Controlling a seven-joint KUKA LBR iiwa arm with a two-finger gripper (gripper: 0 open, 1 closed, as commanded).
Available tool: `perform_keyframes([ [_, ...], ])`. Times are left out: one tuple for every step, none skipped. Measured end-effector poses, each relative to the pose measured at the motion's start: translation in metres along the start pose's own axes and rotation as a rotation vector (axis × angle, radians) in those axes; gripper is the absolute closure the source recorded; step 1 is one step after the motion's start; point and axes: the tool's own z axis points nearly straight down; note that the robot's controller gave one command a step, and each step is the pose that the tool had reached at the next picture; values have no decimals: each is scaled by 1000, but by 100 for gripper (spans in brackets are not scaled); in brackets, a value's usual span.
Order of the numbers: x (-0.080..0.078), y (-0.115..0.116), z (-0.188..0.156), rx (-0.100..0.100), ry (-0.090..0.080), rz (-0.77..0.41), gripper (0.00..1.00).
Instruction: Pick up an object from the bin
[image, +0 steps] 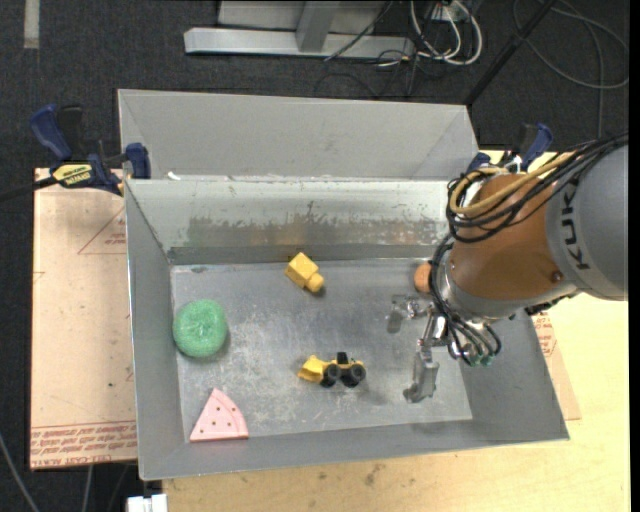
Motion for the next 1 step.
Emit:
perform_keyframes([
  [-2,0,-4,1,-8,-1,0],
])
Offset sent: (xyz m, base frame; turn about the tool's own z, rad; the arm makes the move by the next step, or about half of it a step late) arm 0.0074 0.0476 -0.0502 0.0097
